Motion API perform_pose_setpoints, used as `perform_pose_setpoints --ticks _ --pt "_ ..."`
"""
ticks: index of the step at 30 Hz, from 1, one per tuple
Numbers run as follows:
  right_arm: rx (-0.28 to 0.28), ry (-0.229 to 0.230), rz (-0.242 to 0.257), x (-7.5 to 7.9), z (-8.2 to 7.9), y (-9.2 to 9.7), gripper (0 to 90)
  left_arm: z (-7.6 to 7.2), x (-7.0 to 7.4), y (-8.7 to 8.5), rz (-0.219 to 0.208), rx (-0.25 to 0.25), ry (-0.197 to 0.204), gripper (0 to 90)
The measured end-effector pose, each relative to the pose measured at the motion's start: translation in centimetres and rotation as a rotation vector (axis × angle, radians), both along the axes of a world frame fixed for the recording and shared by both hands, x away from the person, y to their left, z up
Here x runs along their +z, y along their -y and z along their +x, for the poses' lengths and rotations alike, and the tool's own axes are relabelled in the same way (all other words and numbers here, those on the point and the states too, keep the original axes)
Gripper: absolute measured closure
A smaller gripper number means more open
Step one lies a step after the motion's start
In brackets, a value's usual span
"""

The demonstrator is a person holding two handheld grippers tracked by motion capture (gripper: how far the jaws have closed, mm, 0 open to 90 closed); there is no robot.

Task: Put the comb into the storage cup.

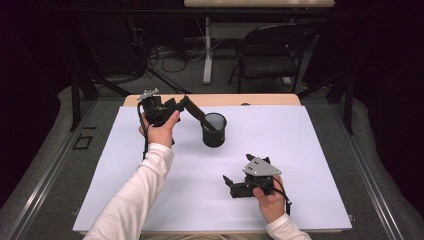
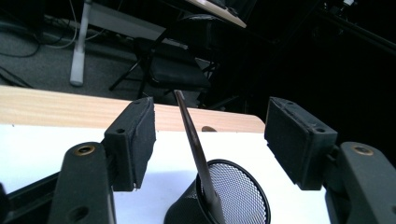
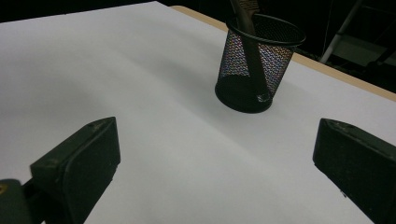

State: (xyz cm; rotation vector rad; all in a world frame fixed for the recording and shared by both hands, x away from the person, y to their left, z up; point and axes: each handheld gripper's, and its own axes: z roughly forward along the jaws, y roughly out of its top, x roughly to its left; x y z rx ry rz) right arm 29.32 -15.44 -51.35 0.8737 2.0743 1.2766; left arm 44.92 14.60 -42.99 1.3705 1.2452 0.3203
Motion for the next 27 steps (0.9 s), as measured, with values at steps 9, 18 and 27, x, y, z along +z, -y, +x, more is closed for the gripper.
perform_pose_setpoints --ticks 9,18,27 --pt "-0.001 0.001 -0.002 0.0 0.0 -0.1 0.9 -0.7 0.6 -0.5 0.038 -0.005 -0.018 34.6" --pt "0.0 0.0 -0.005 0.0 0.0 0.0 0.9 -1.3 0.8 -0.3 0.062 -0.03 -0.023 32.2" --pt "0.0 0.002 -0.006 0.0 -0.1 0.0 0.9 -1.8 1.0 -0.7 0.04 -0.06 -0.025 24.8"
